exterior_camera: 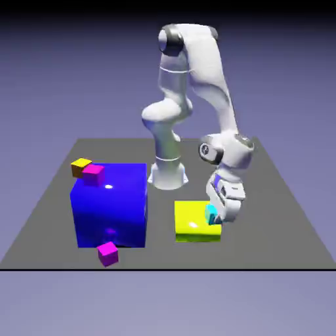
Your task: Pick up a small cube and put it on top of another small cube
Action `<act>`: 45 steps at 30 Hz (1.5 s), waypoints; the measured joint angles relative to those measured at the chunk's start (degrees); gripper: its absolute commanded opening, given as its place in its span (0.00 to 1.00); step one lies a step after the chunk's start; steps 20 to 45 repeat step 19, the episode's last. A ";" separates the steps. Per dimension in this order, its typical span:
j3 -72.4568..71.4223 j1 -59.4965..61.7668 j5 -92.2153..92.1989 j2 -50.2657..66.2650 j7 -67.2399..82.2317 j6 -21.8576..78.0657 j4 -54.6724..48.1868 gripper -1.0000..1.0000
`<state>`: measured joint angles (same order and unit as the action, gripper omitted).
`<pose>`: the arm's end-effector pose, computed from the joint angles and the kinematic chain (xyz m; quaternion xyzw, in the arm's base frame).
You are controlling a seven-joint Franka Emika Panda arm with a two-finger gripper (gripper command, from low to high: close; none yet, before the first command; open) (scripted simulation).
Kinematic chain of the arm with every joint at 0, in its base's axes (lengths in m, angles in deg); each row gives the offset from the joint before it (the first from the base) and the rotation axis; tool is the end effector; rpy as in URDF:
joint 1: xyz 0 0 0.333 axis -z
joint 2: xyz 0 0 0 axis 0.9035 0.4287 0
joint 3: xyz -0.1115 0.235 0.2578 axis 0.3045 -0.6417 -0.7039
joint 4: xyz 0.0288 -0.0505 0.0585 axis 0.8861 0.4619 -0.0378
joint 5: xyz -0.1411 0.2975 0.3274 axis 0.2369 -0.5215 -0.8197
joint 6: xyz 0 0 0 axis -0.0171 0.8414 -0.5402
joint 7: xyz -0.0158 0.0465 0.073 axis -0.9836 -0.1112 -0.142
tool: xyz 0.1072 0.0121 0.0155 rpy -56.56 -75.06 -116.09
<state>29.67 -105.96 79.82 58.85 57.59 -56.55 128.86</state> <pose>0.5057 0.1247 0.1921 0.9369 0.3220 -0.0725 0.1156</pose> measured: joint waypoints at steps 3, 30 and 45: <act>4.45 5.35 -7.50 3.80 -1.22 4.35 -5.98 0.00; 12.29 21.38 -32.27 21.46 -0.77 6.14 -19.14 1.00; 12.29 21.38 -32.27 21.46 -0.77 6.14 -19.14 1.00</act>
